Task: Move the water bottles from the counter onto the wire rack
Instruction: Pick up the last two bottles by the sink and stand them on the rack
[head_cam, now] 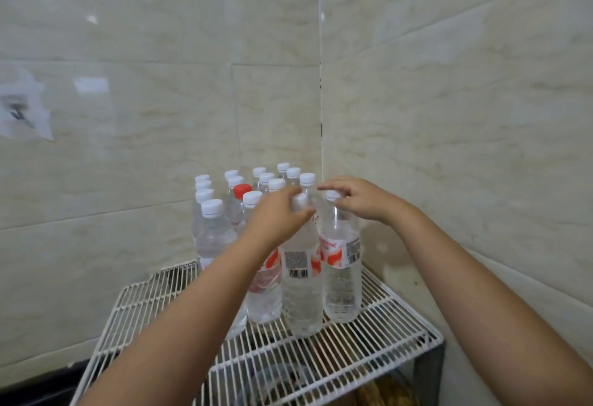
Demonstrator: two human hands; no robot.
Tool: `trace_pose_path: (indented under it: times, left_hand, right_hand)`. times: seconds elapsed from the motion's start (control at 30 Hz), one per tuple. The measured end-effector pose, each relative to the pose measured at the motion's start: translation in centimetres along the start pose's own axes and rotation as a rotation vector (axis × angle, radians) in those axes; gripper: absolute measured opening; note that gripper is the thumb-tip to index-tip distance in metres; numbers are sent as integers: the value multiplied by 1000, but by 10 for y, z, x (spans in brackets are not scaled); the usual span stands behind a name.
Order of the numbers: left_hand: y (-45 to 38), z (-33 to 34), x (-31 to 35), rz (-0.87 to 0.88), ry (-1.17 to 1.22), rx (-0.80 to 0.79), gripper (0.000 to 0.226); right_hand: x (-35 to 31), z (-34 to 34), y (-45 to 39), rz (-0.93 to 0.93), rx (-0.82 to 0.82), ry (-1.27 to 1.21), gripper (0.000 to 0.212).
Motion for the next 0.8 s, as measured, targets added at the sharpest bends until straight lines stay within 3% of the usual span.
trace_pose_path:
  times: [0.1,0.2,0.33,0.43,0.6,0.7,0.8]
  left_hand:
    - [-3,-4,0,-26,-49,64,50]
    - [-9,-2,2,45,-44,-1,48]
    - [-16,-4,-5,112,-75,-96,46]
    - [-19,-5,-3,127,-100,-111,47]
    - [-25,0,8,95,-238,-58,52]
    - [-30,-3,6,77,-166,-23,48]
    - [-33,-7,5,61,-158,2,47]
  right_hand:
    - [-4,-8,6,40,-50,281,44]
    - [-2,-13,9,156,27,473,44]
    - [1,-14,12,188,156,441,27]
    - [-1,-11,10,231,199,488,31]
    - [-6,-7,11,138,44,318,11]
    - [-4,-11,10,144,115,232,25]
    - [-4,-10,0,159,163,219,23]
Point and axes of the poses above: each hand's wrist, its own y-axis away from the middle knuckle, its own z-axis out of the palm, x = y × z, the point moved 6 cm from there along -y, towards the middle knuckle, and after that the axes turned 11 degrees about -x, right-handed, at the moved point
